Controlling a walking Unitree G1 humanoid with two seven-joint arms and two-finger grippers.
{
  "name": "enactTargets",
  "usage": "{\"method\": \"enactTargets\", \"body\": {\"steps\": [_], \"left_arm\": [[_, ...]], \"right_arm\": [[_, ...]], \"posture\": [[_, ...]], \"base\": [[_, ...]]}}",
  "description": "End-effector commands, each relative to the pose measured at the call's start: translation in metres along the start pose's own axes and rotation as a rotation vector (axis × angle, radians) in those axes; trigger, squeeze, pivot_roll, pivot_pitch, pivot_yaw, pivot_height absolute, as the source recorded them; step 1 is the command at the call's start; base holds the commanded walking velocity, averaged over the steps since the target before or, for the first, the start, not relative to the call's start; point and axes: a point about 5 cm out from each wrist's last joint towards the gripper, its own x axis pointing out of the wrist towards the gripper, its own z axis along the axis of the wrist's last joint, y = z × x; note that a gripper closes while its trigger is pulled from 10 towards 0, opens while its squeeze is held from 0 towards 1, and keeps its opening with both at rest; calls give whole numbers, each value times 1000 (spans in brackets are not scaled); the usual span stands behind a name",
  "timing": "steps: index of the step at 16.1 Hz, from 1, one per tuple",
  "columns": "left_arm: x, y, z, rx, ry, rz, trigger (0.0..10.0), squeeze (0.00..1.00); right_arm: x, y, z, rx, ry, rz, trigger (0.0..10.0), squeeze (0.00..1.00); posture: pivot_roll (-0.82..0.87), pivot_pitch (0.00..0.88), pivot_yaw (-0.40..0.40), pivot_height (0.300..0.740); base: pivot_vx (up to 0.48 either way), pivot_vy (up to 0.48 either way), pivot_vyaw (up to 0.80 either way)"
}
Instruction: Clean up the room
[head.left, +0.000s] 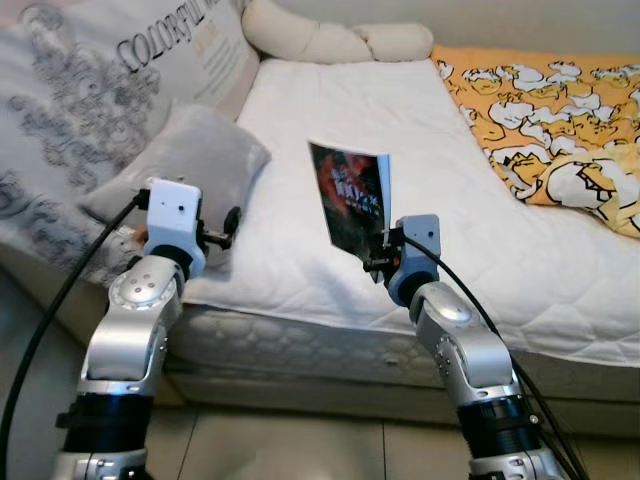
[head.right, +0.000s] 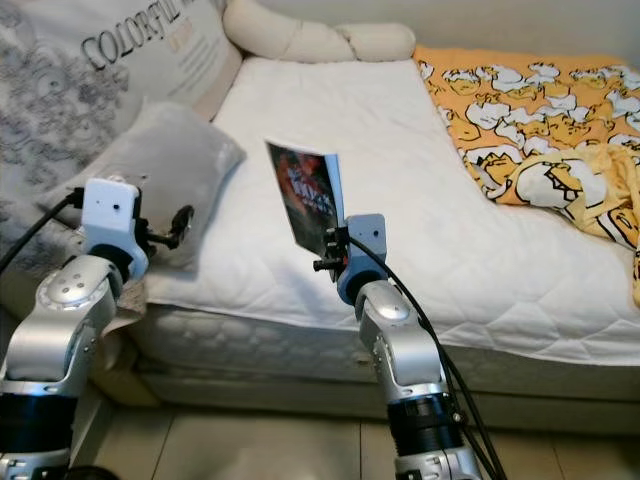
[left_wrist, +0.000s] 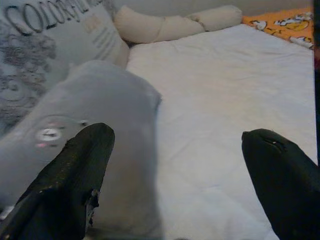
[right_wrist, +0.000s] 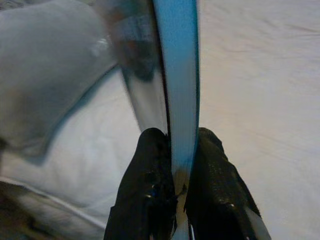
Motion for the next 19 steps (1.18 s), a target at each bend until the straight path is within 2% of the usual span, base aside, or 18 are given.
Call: {"method": "enactTargets", "body": {"steps": [1,19], "left_arm": [[0,1,5,11,-14,-2,10000,0],[0,4,4,10,-7,3,10000,0]], "right_arm": [[-1,-5,14,0,-62,-22,10000,0],[1,-5,15,-2,-60,-22,10000,0]], "posture": [[36,0,10,740],[40,0,10,740]], "base": [[368,0,0],[360,0,0]]}}
